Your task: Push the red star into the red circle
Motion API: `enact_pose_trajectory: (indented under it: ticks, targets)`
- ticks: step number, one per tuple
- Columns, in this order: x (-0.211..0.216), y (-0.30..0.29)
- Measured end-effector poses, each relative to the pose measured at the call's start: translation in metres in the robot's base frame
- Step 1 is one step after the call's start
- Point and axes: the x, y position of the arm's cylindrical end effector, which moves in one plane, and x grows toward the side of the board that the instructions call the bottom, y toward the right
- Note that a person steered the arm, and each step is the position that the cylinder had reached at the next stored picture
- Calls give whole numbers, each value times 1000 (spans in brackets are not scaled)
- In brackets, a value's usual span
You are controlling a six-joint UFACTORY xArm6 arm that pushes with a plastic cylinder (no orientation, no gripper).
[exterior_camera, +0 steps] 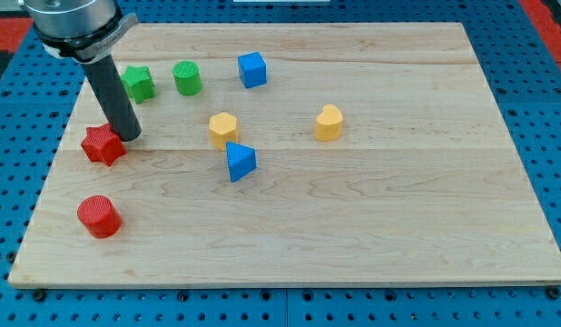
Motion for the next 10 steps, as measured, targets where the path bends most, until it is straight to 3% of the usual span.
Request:
enact_pose_trajectory:
  ticks: [3,5,6,9,10]
  targets:
    - [-40,39]
    - [-44,-29]
    - [23,-20]
    - [80,0]
    - [70,2]
